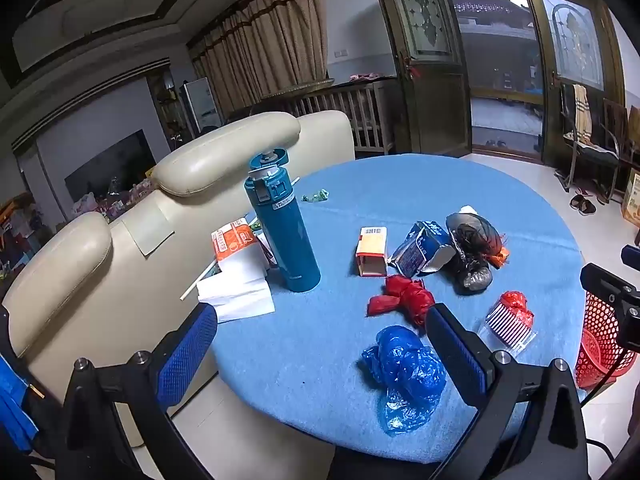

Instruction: Collect trash

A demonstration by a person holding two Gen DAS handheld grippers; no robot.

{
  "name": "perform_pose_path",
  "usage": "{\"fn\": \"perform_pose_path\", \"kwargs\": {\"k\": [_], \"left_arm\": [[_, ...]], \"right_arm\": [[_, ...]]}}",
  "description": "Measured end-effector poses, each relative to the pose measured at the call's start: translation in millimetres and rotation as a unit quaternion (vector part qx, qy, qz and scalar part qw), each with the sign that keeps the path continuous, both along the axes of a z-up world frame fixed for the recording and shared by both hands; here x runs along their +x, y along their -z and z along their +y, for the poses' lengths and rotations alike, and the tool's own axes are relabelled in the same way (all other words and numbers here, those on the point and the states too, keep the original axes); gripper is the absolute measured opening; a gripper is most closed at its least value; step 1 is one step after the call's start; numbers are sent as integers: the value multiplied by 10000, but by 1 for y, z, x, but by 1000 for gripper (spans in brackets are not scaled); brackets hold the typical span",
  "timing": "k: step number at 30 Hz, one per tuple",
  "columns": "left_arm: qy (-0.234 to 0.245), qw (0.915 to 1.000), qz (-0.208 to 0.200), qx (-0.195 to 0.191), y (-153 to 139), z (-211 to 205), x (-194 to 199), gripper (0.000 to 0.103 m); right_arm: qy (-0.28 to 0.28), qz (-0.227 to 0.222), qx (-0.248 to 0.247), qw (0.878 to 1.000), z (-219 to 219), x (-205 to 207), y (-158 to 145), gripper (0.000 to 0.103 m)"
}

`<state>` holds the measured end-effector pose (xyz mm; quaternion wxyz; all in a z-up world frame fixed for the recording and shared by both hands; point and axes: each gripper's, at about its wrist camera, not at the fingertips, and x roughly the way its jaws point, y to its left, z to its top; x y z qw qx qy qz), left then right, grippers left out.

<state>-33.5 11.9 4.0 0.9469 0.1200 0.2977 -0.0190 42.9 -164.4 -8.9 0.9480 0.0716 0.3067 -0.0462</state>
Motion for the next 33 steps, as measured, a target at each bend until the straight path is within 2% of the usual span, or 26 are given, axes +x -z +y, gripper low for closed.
{"fn": "perform_pose_path", "kwargs": {"k": [33], "left_arm": [[27, 9998, 178, 28, 9, -1, 4, 103]], "right_arm": [[30, -52, -72, 10000, 2, 3, 9, 103]]}}
